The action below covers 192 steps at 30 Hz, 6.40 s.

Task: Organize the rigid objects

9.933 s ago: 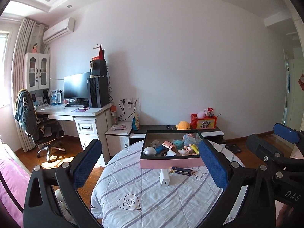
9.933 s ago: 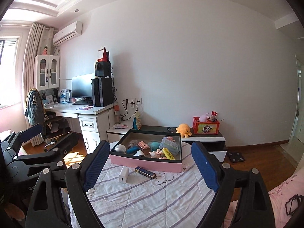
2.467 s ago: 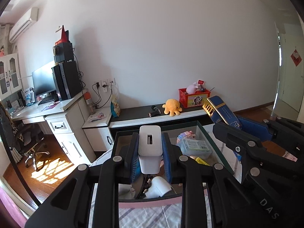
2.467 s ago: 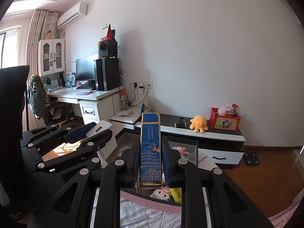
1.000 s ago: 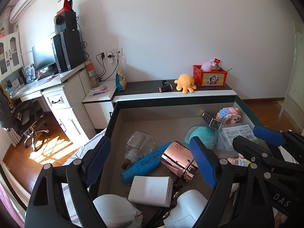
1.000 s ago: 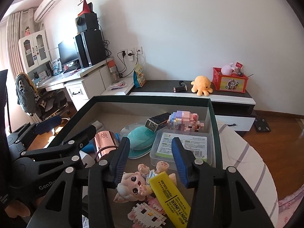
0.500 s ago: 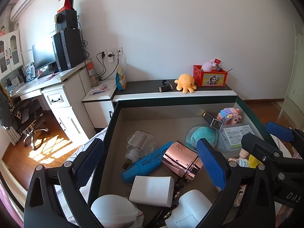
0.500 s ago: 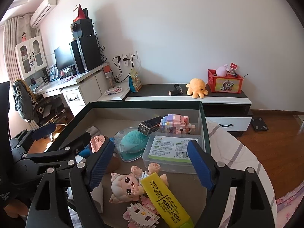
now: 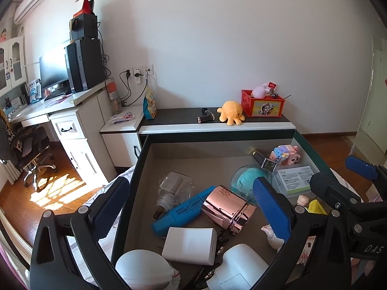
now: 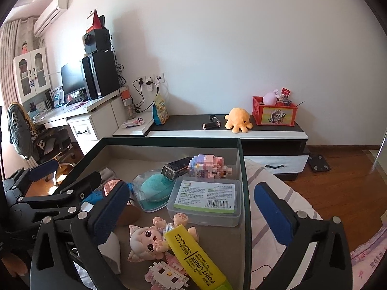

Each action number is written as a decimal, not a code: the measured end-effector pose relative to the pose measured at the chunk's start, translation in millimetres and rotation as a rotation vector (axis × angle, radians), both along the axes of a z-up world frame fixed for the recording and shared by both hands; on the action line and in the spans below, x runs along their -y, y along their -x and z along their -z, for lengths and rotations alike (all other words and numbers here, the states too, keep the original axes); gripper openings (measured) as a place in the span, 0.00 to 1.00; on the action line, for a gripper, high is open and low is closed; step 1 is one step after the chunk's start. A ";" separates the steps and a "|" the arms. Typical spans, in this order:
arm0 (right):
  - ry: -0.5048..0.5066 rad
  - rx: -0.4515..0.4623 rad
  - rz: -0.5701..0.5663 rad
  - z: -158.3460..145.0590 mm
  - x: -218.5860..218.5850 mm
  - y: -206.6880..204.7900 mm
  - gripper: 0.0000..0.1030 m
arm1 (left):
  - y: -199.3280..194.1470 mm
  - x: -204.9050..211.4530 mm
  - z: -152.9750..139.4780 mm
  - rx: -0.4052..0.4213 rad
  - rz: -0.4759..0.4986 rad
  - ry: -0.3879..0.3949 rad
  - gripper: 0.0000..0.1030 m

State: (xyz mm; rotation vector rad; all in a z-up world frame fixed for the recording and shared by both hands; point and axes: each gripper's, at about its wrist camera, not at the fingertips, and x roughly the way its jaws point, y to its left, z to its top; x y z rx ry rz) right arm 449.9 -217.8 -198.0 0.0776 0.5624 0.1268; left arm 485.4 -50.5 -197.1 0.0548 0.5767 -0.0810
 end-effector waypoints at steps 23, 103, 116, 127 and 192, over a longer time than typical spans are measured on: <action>0.036 -0.148 0.018 6.2 0.4 -2.4 1.00 | -8.5 -6.8 10.8 -0.205 0.020 0.067 1.00; 0.060 0.499 0.051 -182.7 -40.6 426.8 1.00 | 465.7 -44.0 -201.5 0.575 -0.083 0.030 1.00; 0.071 0.480 0.054 -178.3 -43.7 418.3 1.00 | 459.3 -43.8 -195.3 0.553 -0.096 0.018 1.00; 0.077 0.478 0.055 -178.3 -48.4 419.4 1.00 | 459.9 -43.7 -195.1 0.552 -0.096 0.018 1.00; 0.086 0.461 0.055 -173.7 -45.4 415.1 1.00 | 461.1 -44.6 -196.4 0.545 -0.097 0.017 1.00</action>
